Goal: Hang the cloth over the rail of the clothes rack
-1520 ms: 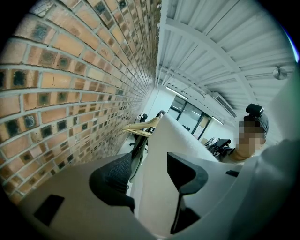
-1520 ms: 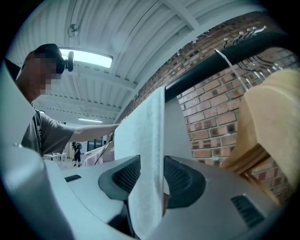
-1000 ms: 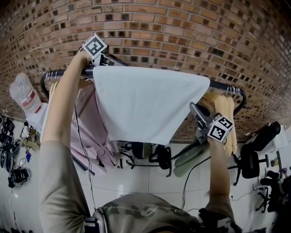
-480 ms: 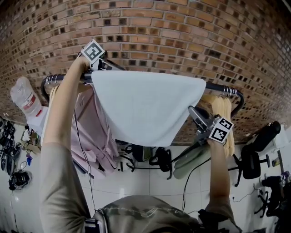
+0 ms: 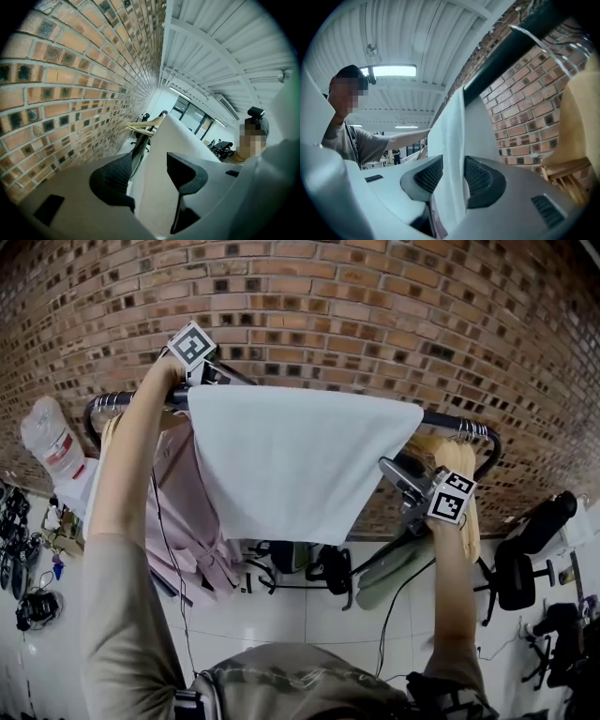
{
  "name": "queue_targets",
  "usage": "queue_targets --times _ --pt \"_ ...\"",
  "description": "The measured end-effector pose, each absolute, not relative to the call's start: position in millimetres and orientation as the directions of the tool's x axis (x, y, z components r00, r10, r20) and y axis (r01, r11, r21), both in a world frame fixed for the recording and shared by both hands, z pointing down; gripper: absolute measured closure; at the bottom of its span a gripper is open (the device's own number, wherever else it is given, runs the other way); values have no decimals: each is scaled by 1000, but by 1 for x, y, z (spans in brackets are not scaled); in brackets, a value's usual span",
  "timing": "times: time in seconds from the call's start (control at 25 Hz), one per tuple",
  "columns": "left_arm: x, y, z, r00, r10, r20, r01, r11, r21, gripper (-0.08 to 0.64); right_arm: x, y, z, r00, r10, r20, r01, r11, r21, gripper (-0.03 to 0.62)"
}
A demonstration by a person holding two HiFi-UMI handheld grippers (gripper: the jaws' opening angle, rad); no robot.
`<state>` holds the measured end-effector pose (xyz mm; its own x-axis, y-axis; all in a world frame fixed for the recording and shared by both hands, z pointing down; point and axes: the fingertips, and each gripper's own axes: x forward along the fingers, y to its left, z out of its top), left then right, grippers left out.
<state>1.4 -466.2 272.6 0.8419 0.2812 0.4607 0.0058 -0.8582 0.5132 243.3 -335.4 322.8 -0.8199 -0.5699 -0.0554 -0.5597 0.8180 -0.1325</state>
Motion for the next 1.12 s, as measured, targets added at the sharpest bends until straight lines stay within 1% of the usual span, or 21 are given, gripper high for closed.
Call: queue_targets --times 0.16,0.28,0.52,0.6,0.68,0.8,0.96,1.08,1.12 --pt "1 -466 273 842 280 462 8 -862 508 330 234 -340 326 -823 -567 23 -568 822 -39 474" --pt "2 -466 273 842 283 460 9 -859 511 330 234 -343 329 -822 -567 50 -568 823 4 474" --pt "3 -464 274 842 283 460 9 -859 511 330 241 -348 332 -823 -565 55 -566 824 0 474" --pt "4 -464 274 842 287 457 11 -856 516 330 242 -348 331 -833 -552 37 -552 833 -18 474" --pt "3 -464 274 841 289 457 17 -858 513 331 240 -346 326 -852 -524 -3 -524 851 -44 474" --pt "2 -465 274 841 289 458 16 -859 512 331 235 -341 321 -881 -471 -33 -471 882 -30 474" --pt "2 -466 274 841 286 459 7 -855 519 330 225 -337 324 -906 -422 -14 -422 906 -14 476" --pt "2 -464 274 842 284 459 2 -852 523 330 217 -334 327 -925 -379 -2 -379 925 -32 477" --pt "2 -464 274 842 282 459 3 -854 520 330 216 -333 327 -929 -369 -3 -369 928 -43 514"
